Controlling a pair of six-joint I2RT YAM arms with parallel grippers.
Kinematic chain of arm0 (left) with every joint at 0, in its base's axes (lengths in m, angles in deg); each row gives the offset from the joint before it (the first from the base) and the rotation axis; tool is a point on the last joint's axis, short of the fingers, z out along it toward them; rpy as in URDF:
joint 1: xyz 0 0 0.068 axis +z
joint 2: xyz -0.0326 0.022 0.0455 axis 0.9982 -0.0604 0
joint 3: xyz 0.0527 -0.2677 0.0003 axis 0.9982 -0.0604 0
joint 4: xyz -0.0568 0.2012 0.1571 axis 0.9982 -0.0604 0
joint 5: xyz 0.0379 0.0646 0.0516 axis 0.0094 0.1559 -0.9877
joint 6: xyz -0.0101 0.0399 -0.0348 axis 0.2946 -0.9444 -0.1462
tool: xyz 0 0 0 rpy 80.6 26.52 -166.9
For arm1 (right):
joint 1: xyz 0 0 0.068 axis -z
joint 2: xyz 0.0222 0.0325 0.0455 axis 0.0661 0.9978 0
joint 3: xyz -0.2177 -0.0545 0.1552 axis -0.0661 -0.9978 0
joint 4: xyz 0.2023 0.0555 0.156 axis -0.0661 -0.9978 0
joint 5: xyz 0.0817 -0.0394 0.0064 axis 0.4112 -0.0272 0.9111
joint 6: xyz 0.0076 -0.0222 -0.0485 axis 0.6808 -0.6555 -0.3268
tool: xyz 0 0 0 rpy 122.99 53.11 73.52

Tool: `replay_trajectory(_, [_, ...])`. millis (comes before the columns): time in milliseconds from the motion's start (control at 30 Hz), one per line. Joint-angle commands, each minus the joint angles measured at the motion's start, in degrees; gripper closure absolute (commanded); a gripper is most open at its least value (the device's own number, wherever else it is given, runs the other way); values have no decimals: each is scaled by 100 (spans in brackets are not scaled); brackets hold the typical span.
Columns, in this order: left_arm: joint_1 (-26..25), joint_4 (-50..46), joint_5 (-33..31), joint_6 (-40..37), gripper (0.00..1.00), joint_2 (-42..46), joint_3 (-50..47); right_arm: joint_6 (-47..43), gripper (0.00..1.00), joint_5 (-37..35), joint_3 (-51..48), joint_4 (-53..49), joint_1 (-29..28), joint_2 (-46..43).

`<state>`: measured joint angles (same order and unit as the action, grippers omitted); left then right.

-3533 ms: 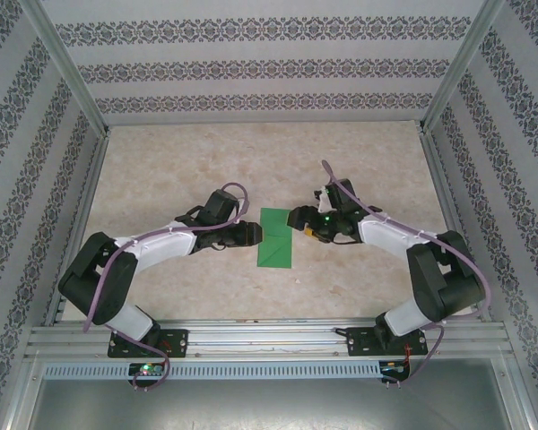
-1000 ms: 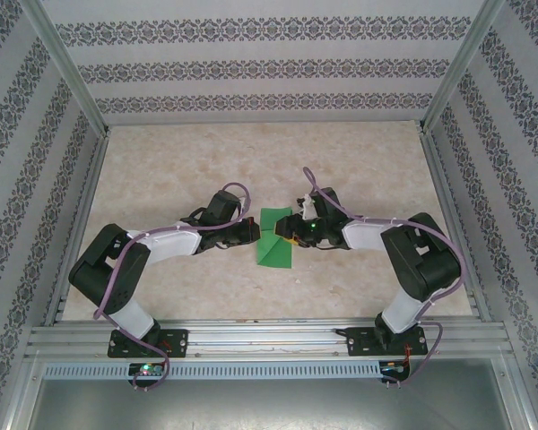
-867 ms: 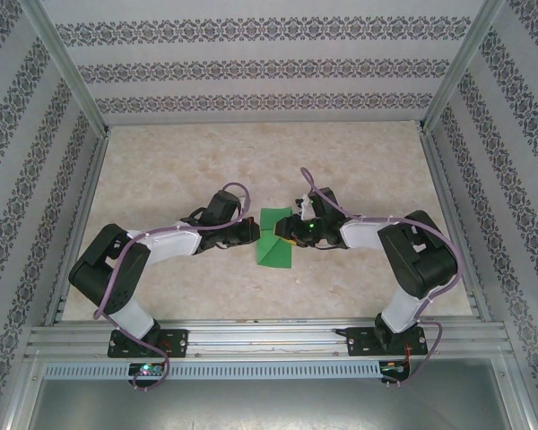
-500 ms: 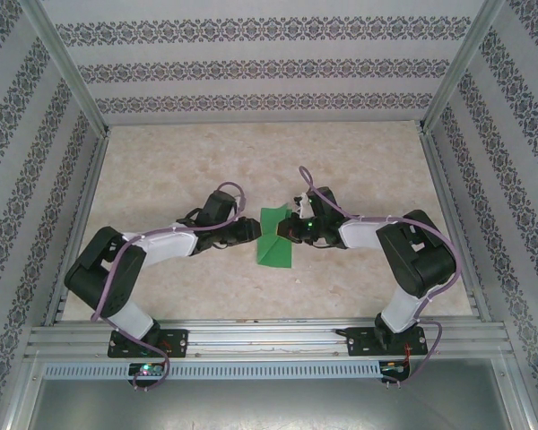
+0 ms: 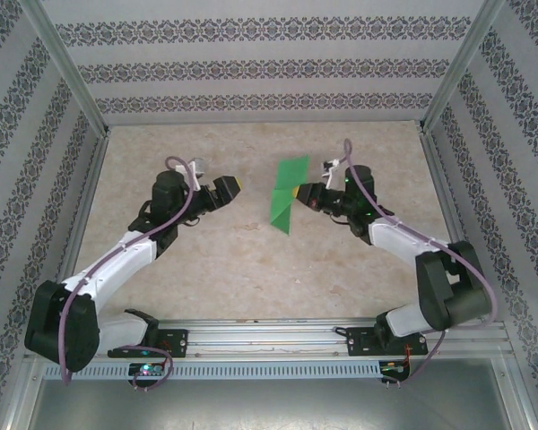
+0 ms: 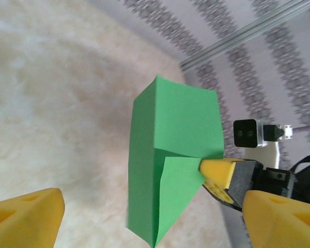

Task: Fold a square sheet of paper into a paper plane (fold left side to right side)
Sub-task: Turn over the paper at the center of the table.

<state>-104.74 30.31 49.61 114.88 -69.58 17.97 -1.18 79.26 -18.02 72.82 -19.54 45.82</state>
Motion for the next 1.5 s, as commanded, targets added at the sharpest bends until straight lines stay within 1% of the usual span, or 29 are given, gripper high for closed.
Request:
replay_trajectory(0, [117, 1367, 957, 552, 9, -5, 50, 314, 100, 608, 116, 915, 245, -312])
replay_trajectory(133, [103, 2416, 1846, 1253, 10, -462, 369, 1044, 100, 1012, 183, 1831, 376, -358])
replay_trajectory(233, [40, 3173, 2121, 1734, 12, -792, 457, 1654, 100, 1076, 199, 2678, 374, -272])
replay_trajectory(333, [-110, 3473, 2250, 1912, 12, -1061, 580, 2165, 100, 982, 193, 3332, 338, -134])
replay_trajectory(500, [-266, 3704, 2323, 2113, 13, -1432, 707, 2346, 100, 992, 334, 3573, 147, 67])
replay_trajectory(700, [-449, 3997, 2550, 2366, 20, -1813, 906, 2356, 100, 898, 384, 3609, -31, 250])
replay_trajectory(833, [-497, 4494, 2633, 2748, 30, -2084, 959, 2355, 100, 932, 432, 3617, -122, 360])
replay_trajectory(933, [-503, 4651, 2633, 2859, 38, -2184, 960, 2351, 100, 916, 402, 3622, -139, 418])
replay_trajectory(1200, [-505, 4269, 2642, 2620, 63, -2114, 910, 2354, 100, 871, 276, 3617, -113, 431])
replay_trajectory(1333, [-502, 4171, 2605, 2574, 76, -2099, 882, 2355, 94, 888, 264, 3610, -95, 414])
replay_trajectory(1467, [-502, 4050, 2563, 2494, 88, -2081, 832, 2287, 84, 993, 241, 3506, -37, 389])
